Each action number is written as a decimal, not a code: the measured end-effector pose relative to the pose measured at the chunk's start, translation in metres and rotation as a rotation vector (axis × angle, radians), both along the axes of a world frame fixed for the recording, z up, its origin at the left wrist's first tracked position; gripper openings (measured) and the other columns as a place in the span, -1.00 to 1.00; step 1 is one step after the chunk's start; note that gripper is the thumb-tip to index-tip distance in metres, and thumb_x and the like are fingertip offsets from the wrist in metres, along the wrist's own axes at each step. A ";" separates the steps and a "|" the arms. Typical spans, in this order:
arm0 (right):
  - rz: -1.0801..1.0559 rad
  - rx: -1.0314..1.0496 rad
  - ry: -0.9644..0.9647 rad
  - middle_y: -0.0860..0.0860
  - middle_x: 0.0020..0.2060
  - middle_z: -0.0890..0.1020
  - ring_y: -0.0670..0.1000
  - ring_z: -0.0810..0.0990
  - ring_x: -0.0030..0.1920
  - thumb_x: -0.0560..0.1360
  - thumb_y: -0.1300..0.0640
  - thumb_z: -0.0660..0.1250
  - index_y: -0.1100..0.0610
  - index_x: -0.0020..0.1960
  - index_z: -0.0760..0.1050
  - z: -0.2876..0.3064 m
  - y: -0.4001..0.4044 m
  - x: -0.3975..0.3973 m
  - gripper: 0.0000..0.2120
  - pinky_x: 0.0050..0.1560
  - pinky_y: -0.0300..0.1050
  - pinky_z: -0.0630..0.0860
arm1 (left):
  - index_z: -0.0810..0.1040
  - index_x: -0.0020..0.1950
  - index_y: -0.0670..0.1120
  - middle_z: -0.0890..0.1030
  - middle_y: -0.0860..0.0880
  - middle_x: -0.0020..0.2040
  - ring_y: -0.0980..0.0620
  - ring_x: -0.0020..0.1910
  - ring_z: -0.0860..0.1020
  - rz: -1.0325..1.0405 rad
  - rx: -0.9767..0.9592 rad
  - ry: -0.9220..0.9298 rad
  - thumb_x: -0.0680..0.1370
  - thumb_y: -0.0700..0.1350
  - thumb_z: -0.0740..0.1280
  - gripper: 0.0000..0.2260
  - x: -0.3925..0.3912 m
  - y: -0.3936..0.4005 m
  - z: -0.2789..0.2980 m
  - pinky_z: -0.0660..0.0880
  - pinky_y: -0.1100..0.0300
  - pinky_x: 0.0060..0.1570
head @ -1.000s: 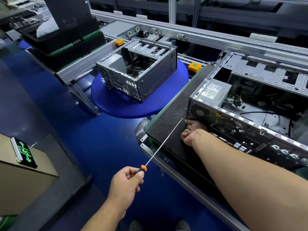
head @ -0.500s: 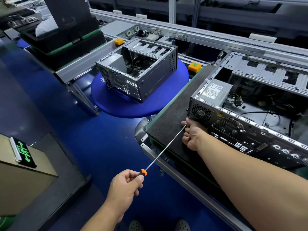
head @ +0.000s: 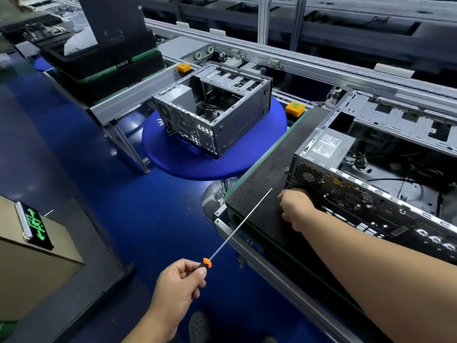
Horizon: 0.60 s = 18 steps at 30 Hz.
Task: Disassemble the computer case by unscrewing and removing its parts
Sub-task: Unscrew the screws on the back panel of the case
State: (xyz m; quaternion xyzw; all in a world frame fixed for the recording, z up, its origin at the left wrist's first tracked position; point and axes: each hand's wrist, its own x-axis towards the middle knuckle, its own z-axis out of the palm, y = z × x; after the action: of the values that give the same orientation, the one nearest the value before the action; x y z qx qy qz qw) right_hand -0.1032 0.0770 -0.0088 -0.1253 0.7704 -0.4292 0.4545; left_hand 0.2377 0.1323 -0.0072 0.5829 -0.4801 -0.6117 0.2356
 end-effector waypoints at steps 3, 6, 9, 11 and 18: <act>0.058 0.026 -0.001 0.08 -0.37 0.49 0.02 0.41 -0.46 0.56 0.22 0.19 0.12 -0.20 0.48 0.007 -0.013 0.010 -0.81 -0.40 -0.23 0.30 | 0.72 -0.11 -0.03 0.69 -0.19 -0.22 0.01 -0.36 0.52 0.006 -0.007 0.017 0.60 -0.18 0.46 -0.88 0.002 -0.014 -0.002 0.44 0.26 -0.41; 0.298 0.072 0.212 0.08 -0.25 0.52 0.05 0.47 -0.32 0.57 0.21 0.20 0.14 -0.08 0.51 0.016 -0.036 0.016 -0.87 -0.33 -0.21 0.37 | 0.72 -0.12 -0.01 0.68 -0.18 -0.22 0.02 -0.36 0.52 0.003 -0.014 0.047 0.60 -0.18 0.45 -0.87 0.000 -0.033 0.000 0.44 0.27 -0.41; 0.444 0.118 0.495 0.18 -0.09 0.62 0.16 0.57 -0.11 0.55 0.21 0.22 0.25 0.06 0.61 0.022 -0.060 0.017 -0.78 -0.17 -0.18 0.47 | 0.72 -0.11 0.02 0.68 -0.16 -0.21 0.02 -0.35 0.52 -0.023 -0.019 0.097 0.63 -0.16 0.42 -0.84 -0.008 -0.054 0.010 0.44 0.26 -0.40; 0.523 0.176 0.651 0.19 0.04 0.64 0.22 0.63 0.06 0.59 0.21 0.20 0.26 0.12 0.62 0.029 -0.073 0.019 -0.74 -0.04 -0.10 0.53 | 0.70 -0.11 0.03 0.67 -0.14 -0.21 0.01 -0.35 0.52 -0.062 -0.010 0.134 0.66 -0.13 0.38 -0.81 -0.017 -0.070 0.018 0.43 0.24 -0.41; 0.730 0.486 0.934 0.17 0.11 0.63 0.25 0.63 0.11 0.47 0.38 0.23 0.12 -0.07 0.52 0.037 -0.100 0.013 -0.81 -0.10 -0.01 0.50 | 0.58 0.04 -0.12 0.66 -0.13 -0.18 0.02 -0.33 0.53 -0.231 0.084 0.303 0.72 -0.05 0.29 -0.82 -0.053 -0.123 0.041 0.40 0.20 -0.42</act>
State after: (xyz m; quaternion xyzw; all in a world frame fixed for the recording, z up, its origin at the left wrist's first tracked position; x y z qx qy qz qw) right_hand -0.0899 -0.0234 0.0285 -0.4467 0.8703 0.0398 0.2034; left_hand 0.1851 0.0096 0.0336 0.4347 -0.4768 -0.7350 0.2087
